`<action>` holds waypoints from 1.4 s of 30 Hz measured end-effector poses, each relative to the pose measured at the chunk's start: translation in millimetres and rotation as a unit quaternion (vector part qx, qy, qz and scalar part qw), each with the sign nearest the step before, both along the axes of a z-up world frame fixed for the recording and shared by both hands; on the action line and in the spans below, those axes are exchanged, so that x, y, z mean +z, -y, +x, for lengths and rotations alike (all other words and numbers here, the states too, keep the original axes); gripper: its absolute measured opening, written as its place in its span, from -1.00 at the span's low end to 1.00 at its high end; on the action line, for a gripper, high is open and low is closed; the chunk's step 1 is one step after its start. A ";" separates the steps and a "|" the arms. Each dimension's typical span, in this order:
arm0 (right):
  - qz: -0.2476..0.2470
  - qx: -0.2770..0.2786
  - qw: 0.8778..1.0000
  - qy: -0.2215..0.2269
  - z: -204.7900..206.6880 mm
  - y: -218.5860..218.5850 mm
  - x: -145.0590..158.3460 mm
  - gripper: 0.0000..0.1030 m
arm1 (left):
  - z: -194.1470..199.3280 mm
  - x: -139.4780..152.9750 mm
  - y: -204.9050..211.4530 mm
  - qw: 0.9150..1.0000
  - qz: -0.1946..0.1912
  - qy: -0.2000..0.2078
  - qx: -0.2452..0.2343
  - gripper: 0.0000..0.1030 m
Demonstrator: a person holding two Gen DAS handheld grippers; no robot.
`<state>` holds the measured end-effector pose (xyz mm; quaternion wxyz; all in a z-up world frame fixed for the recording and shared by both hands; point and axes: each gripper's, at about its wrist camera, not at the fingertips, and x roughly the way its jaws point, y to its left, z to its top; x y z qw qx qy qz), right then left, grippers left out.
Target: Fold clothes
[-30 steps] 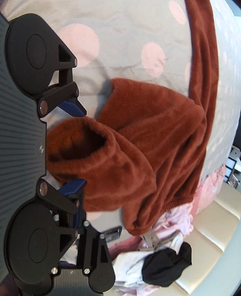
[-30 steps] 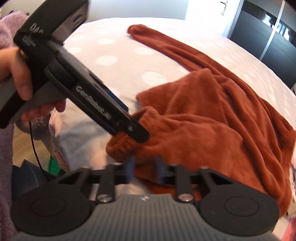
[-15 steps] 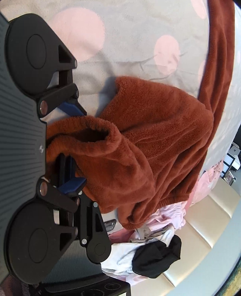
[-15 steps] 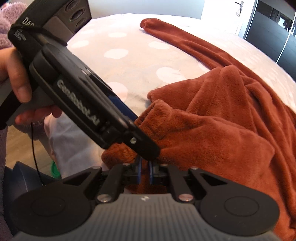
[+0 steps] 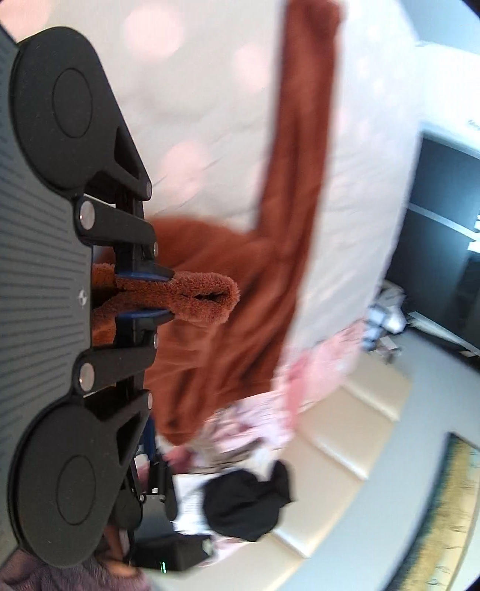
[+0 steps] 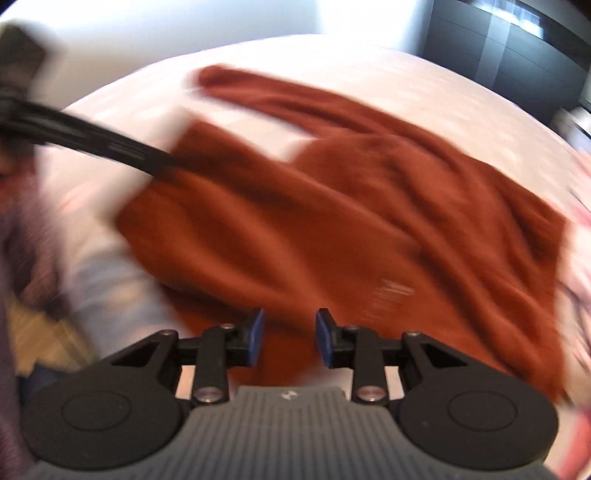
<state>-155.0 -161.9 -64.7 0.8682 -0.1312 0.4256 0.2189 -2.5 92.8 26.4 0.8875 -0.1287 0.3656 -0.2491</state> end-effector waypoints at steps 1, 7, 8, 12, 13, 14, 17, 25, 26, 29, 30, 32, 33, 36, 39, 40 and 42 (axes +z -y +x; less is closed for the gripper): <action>-0.002 -0.037 0.999 -0.006 8.6 18.4 0.7 -0.33 | 3.1 14.3 -13.7 1.000 0.007 0.007 0.010 -0.75; -0.005 -0.214 0.976 -0.032 47.4 124.2 -2.8 0.00 | 20.0 63.5 -88.3 0.993 0.071 0.030 0.093 -0.75; -0.005 -0.235 0.971 -0.033 51.1 140.2 -4.2 0.04 | 23.0 66.7 -100.7 0.991 0.078 0.030 0.108 -0.75; 0.000 -0.289 0.957 -0.039 65.8 187.3 -19.0 0.04 | 38.4 65.4 -148.3 0.980 0.095 0.013 0.174 -0.75; 0.013 -0.307 0.951 -0.045 70.1 198.9 -24.2 0.04 | 42.1 63.4 -159.5 0.976 0.101 0.009 0.191 -0.75; 0.034 -0.325 0.944 -0.052 72.0 211.0 -29.6 0.04 | 46.3 61.2 -173.1 0.972 0.105 0.003 0.209 -0.75; 0.095 -0.357 0.926 -0.072 75.4 235.9 -44.8 0.05 | 59.4 49.0 -210.7 0.959 0.109 -0.017 0.262 -0.75; 0.180 -0.401 0.892 -0.111 83.1 245.6 -70.2 0.02 | 89.4 0.6 -281.1 0.936 0.139 -0.084 0.311 -0.75; 0.189 -0.405 0.887 -0.116 83.7 244.6 -72.6 -0.12 | 89.7 -2.1 -282.2 0.936 0.143 -0.087 0.310 -0.75; 0.216 -0.424 0.870 -0.126 85.1 243.0 -75.2 -0.49 | 94.9 -7.1 -278.7 0.934 0.164 -0.092 0.302 -0.75; 0.219 -0.428 0.868 -0.125 84.9 242.1 -73.1 -0.58 | 96.3 -6.0 -278.7 0.934 0.167 -0.091 0.302 -0.75; 0.215 -0.428 0.870 -0.113 83.3 240.7 -61.5 -0.62 | 98.8 -0.7 -279.7 0.934 0.173 -0.089 0.301 -0.75; 0.215 -0.427 0.872 -0.105 82.2 240.3 -53.5 -0.63 | 99.9 3.3 -280.6 0.934 0.174 -0.087 0.299 -0.76; 0.233 -0.414 0.876 -0.084 75.9 241.4 -19.4 -0.64 | 99.9 20.5 -285.9 0.935 0.179 -0.083 0.296 -0.76; 0.215 -0.402 0.885 -0.088 67.4 239.7 11.7 -0.65 | 94.9 39.6 -291.7 0.936 0.188 -0.083 0.286 -0.79; 0.206 -0.401 0.888 -0.093 63.5 239.0 19.3 -0.65 | 92.4 44.3 -293.7 0.936 0.193 -0.086 0.282 -0.79; 0.177 -0.391 0.896 -0.112 53.5 235.4 27.5 -0.65 | 93.0 46.5 -301.6 0.933 0.205 -0.098 0.281 -0.80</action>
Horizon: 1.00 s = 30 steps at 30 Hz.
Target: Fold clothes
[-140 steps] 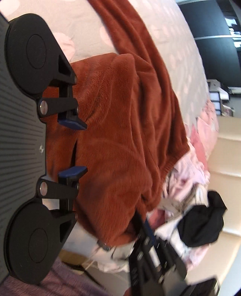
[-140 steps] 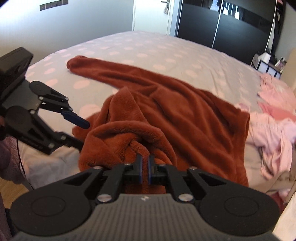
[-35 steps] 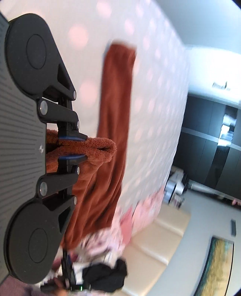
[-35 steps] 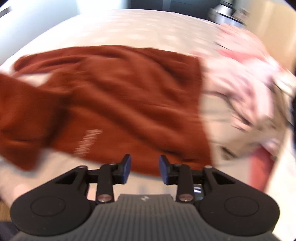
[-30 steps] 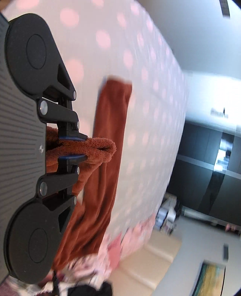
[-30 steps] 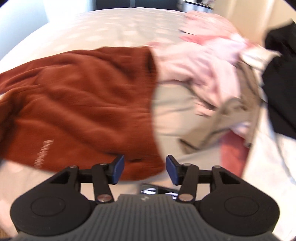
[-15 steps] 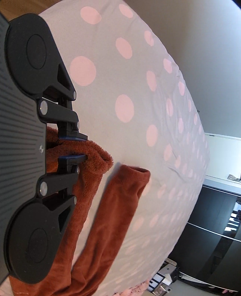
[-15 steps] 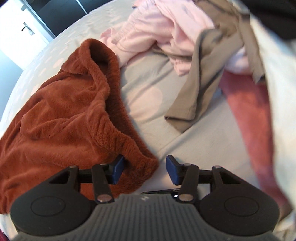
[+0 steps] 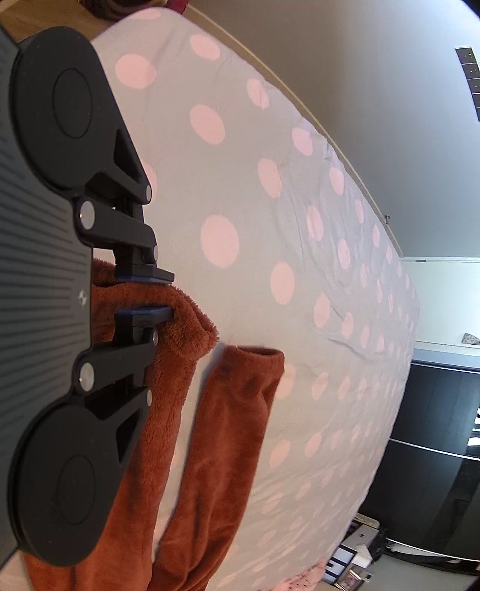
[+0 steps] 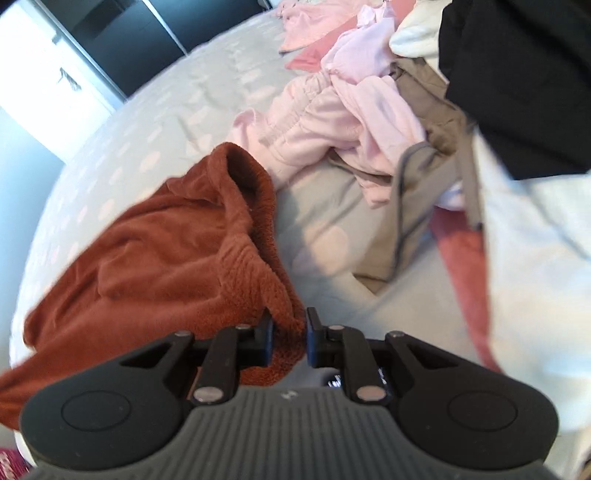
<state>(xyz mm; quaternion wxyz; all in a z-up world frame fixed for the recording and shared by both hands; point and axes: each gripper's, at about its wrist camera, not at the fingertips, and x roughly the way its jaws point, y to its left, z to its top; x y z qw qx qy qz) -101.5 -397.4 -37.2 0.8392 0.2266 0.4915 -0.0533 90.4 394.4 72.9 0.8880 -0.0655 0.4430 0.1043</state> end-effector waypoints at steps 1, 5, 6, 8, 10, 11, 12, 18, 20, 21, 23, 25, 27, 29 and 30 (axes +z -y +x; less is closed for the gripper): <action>-0.009 0.011 1.000 -0.011 -5.7 -2.3 1.2 -0.65 | -1.9 -1.3 -3.9 1.000 0.001 -0.011 0.001 -0.81; -0.030 0.024 0.998 -0.055 -21.2 1.6 -10.0 -0.65 | -2.6 -28.7 -16.5 0.997 0.050 -0.064 0.017 -1.00; -0.035 0.021 0.997 -0.065 -23.8 3.4 -17.1 -0.65 | -1.1 -39.0 -16.2 0.993 0.089 -0.082 0.014 -1.00; -0.050 0.024 0.995 -0.088 -23.5 3.1 -34.9 -0.65 | -1.8 -58.6 -24.4 0.989 0.095 -0.108 0.019 -1.00; -0.045 0.030 0.993 -0.107 -21.2 2.4 -49.3 -0.64 | -6.2 -74.3 -32.8 0.990 0.071 -0.121 0.029 -1.00; -0.051 0.036 0.992 -0.114 -19.8 0.6 -53.3 -0.62 | -8.0 -78.2 -32.7 0.991 0.064 -0.119 0.022 -1.00; -0.056 0.042 0.990 -0.121 -18.5 -1.1 -57.4 -0.60 | -9.8 -82.1 -32.6 0.991 0.058 -0.116 0.015 -1.00; -0.125 0.038 0.984 -0.123 -17.3 0.4 -49.4 -0.06 | -13.2 -92.9 -28.9 0.996 -0.041 -0.067 -0.041 -0.38; -0.143 0.027 0.984 -0.101 -17.1 2.4 -38.0 -0.06 | -10.9 -93.2 -22.1 0.996 -0.053 -0.047 -0.060 -0.09; -0.153 0.023 0.984 -0.088 -15.6 2.8 -32.2 -0.06 | -7.6 -93.4 -17.1 0.995 -0.059 -0.041 -0.074 -0.03; -0.167 0.015 0.984 -0.061 -11.4 2.0 -22.0 -0.06 | 0.8 -98.3 -4.8 0.991 -0.063 -0.046 -0.104 0.04; -0.171 0.012 0.985 -0.034 -4.0 -0.8 -13.7 -0.06 | 9.2 -106.3 7.0 0.989 -0.052 -0.060 -0.123 0.04; -0.162 0.025 0.986 -0.007 3.1 -6.9 -7.9 -0.06 | 15.2 -117.8 16.7 0.987 -0.044 -0.079 -0.137 -0.02; -0.156 0.037 0.987 0.013 14.0 -13.4 -4.9 -0.06 | 20.6 -126.4 23.1 0.984 -0.043 -0.094 -0.148 -0.37; -0.155 0.041 0.987 0.023 21.1 -16.3 -3.5 -0.06 | 22.4 -128.4 24.9 0.983 -0.038 -0.097 -0.152 -0.53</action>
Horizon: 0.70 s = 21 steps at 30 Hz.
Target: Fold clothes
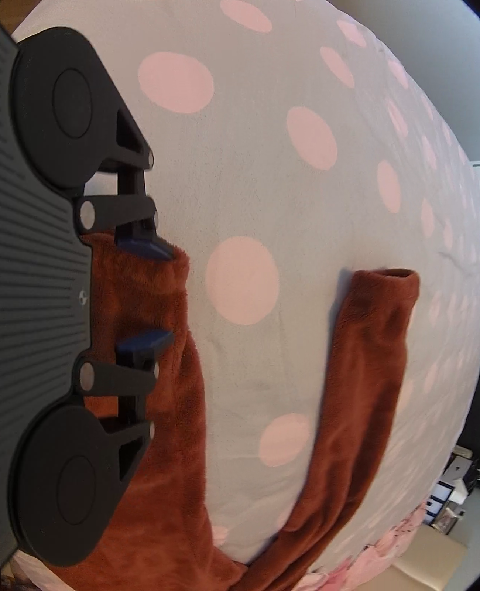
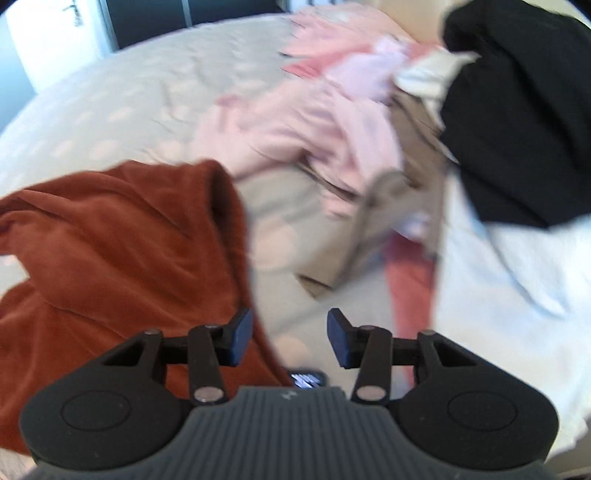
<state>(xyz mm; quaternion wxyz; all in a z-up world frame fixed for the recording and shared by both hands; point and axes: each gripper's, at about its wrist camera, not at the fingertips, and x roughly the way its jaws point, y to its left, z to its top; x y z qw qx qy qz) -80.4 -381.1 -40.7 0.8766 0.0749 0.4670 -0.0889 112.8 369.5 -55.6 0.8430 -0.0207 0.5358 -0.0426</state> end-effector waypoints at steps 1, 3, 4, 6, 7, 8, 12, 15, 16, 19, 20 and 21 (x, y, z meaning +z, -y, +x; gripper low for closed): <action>0.005 0.004 1.000 0.008 7.7 -3.3 -0.6 -0.06 | 2.2 -0.5 1.6 1.000 0.003 -0.003 -0.006 -0.84; 0.016 0.008 1.000 0.023 21.7 -7.2 -2.5 -0.01 | 5.3 1.7 2.2 1.000 0.014 -0.004 0.003 -0.87; 0.022 0.007 0.999 0.028 28.6 -6.5 -3.5 0.01 | 7.1 3.3 0.8 1.000 0.024 -0.003 0.015 -0.90; 0.034 0.003 0.999 0.041 42.8 -5.0 -6.1 0.01 | 10.4 4.5 -6.3 0.998 0.049 -0.001 0.048 -1.00; 0.045 -0.001 0.998 0.049 50.3 -5.5 -7.4 0.01 | 11.9 5.1 -10.8 0.996 0.057 0.000 0.062 -1.00; 0.057 -0.006 0.997 0.058 57.9 -6.3 -8.6 0.01 | 13.3 6.3 -14.1 0.996 0.052 0.003 0.068 -1.00; 0.098 0.001 0.992 0.085 87.4 -6.0 -16.3 0.11 | 19.1 25.2 -23.7 0.994 -0.008 0.061 0.093 -0.76; 0.111 0.017 0.990 0.089 107.4 -10.7 -24.6 0.17 | 32.3 42.2 -20.9 0.989 -0.027 0.108 0.097 -0.24; 0.115 0.020 0.989 0.086 113.4 -12.5 -28.9 0.15 | 39.0 46.8 -18.3 0.987 -0.029 0.122 0.097 -0.12; 0.134 0.018 0.988 0.070 126.8 -15.5 -39.8 -0.53 | 67.9 45.7 -7.4 0.987 -0.036 0.126 0.093 -0.07; 0.136 0.018 0.988 0.067 130.1 -16.6 -41.8 -0.66 | 78.0 43.2 -3.4 0.987 -0.037 0.126 0.092 -0.04; 0.127 0.017 0.989 0.072 132.1 -17.9 -40.7 -0.67 | 88.0 40.7 0.6 0.987 -0.037 0.126 0.091 -0.03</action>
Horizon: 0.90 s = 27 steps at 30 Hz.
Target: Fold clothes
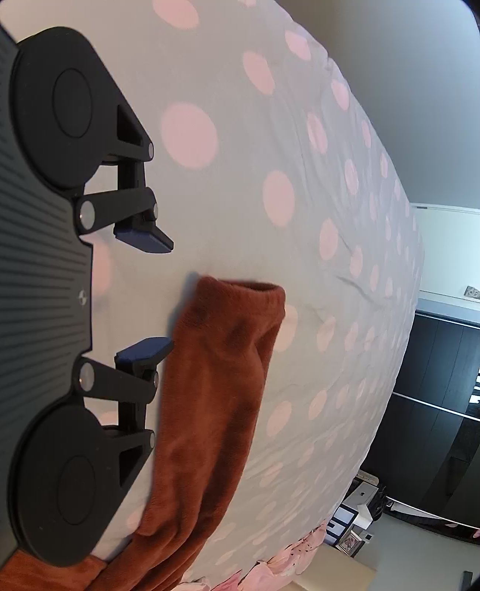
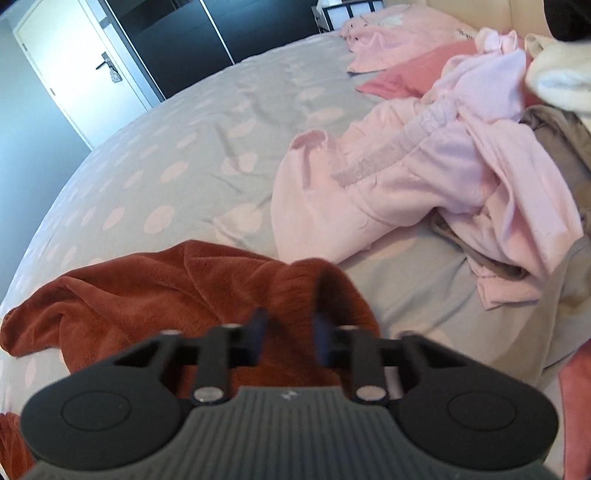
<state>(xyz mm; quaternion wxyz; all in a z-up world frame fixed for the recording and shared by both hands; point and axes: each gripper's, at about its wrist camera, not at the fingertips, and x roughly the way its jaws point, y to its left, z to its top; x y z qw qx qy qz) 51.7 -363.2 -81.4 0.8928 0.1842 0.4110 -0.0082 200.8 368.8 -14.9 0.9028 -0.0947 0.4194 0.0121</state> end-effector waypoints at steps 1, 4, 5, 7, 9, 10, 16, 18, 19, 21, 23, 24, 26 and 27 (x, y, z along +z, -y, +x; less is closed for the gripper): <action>-0.006 -0.002 1.000 0.009 2.0 0.4 3.3 -0.71 | 8.8 -4.7 3.4 1.000 0.000 0.002 0.002 0.03; -0.018 -0.017 0.999 0.033 11.3 7.4 16.2 -0.75 | 37.8 -21.3 7.8 1.000 -0.004 0.000 0.016 0.12; -0.022 -0.024 0.999 0.039 15.8 11.4 20.7 -0.76 | 47.1 -26.5 8.5 1.000 -0.004 0.000 0.023 0.12; -0.030 -0.039 0.997 0.051 24.9 19.5 29.6 -0.77 | 64.5 -35.2 8.0 0.999 -0.008 0.004 0.035 0.13; -0.042 -0.053 0.996 0.060 36.1 27.1 37.3 -0.78 | 80.8 -43.0 8.5 0.999 -0.017 0.009 0.043 0.13; -0.058 -0.059 0.995 0.064 43.3 28.5 40.1 -0.79 | 88.1 -46.5 10.1 0.999 -0.024 0.011 0.042 0.13; -0.134 -0.145 0.976 0.088 88.9 42.3 42.3 -1.00 | 116.8 -61.1 27.5 0.999 -0.012 0.014 0.038 -0.29; -0.166 -0.191 0.964 0.079 102.8 50.7 36.7 -1.00 | 123.5 -65.0 35.0 1.000 0.000 -0.004 0.027 -0.55; -0.163 -0.204 0.962 0.079 107.6 57.4 33.9 -1.00 | 125.9 -66.5 40.3 1.000 0.014 -0.012 0.020 -0.56; -0.131 -0.189 0.971 0.073 115.3 66.7 28.1 -1.00 | 125.7 -66.3 48.5 0.999 0.033 -0.009 -0.005 -0.58; -0.108 -0.147 0.981 0.074 116.2 63.0 26.2 -0.90 | 124.9 -65.1 46.6 1.000 0.027 -0.008 -0.005 -0.58; -0.092 -0.117 0.986 0.072 116.4 60.1 25.1 -0.86 | 124.5 -64.5 45.6 1.000 0.023 -0.007 -0.004 -0.58; -0.085 -0.084 0.991 0.062 114.6 53.1 22.2 -0.49 | 122.9 -65.3 39.5 1.000 0.014 -0.008 0.005 -0.56; -0.080 -0.070 0.993 0.054 114.3 50.9 19.4 -0.27 | 121.8 -65.8 36.9 1.000 0.009 -0.009 0.007 -0.55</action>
